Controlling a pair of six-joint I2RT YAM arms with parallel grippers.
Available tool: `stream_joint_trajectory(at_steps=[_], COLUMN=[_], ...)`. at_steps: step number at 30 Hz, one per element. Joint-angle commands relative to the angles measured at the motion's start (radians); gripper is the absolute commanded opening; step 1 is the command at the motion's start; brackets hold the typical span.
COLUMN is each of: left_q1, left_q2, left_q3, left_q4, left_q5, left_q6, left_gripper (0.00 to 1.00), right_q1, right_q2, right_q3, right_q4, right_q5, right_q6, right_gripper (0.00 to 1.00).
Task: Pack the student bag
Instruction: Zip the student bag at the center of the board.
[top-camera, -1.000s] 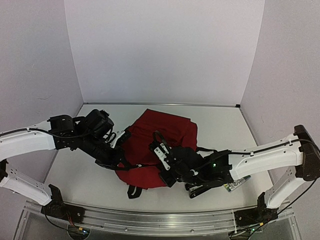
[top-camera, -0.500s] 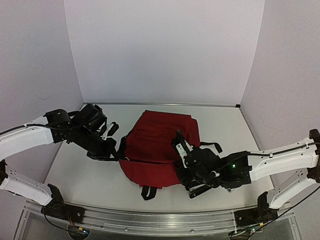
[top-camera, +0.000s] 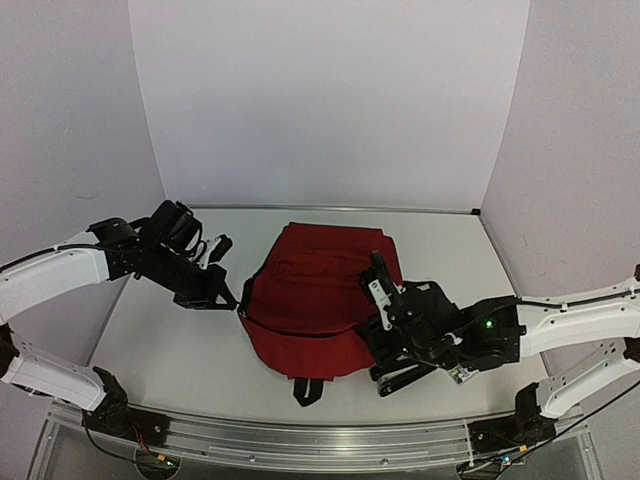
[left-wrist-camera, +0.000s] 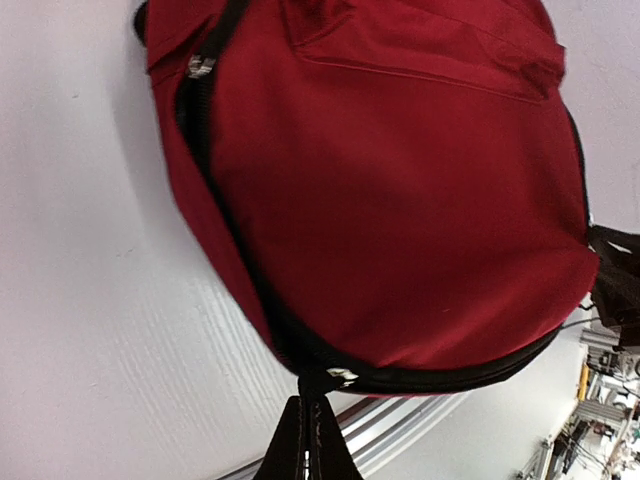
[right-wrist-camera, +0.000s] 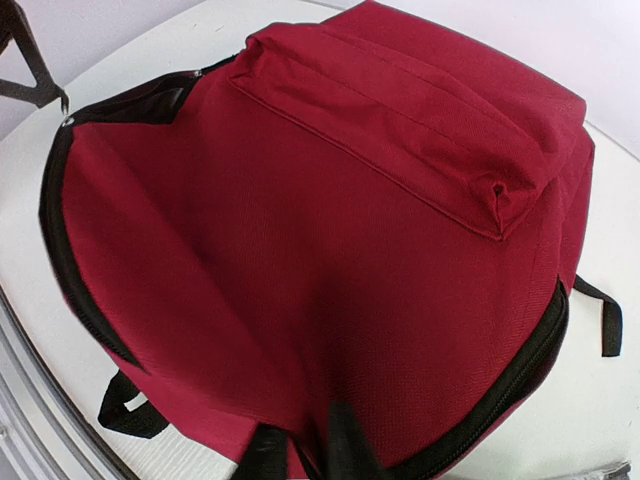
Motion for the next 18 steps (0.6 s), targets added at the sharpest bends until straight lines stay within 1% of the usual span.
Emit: stream_joint_trajectory(at_steps=[1,3,4,10,14,18], left_q1=[0.006,0.007,0.007,0.007,0.007,0.006], left_q2=[-0.039,-0.043,-0.044,-0.052,-0.067,-0.077], left_q3=[-0.021,-0.021,-0.019,-0.029,-0.039,-0.039], left_q4=[0.127,0.124,0.119,0.114,0.124,0.12], left_q5=[0.187,0.211,0.217,0.217,0.214,0.212], left_q6=[0.072,0.078,0.08,0.079,0.071,0.067], left_gripper=[0.0,0.0,0.0,0.0,0.0,0.0], right_q1=[-0.002,-0.002,-0.002,0.004,0.017,0.024], right_q2=[-0.006,0.026,0.047,0.209,0.318,0.421], right_q3=[0.132,0.178,0.2,0.35,0.427,0.484], right_q4=[0.0,0.0,0.001,0.005,0.015,0.029], right_q5=[-0.102,-0.143,-0.165,-0.253,-0.276,-0.294], right_q6=[-0.023,-0.035,-0.042,-0.101,-0.14,-0.168], right_gripper=[0.45,0.56,0.6,0.74,0.8,0.82])
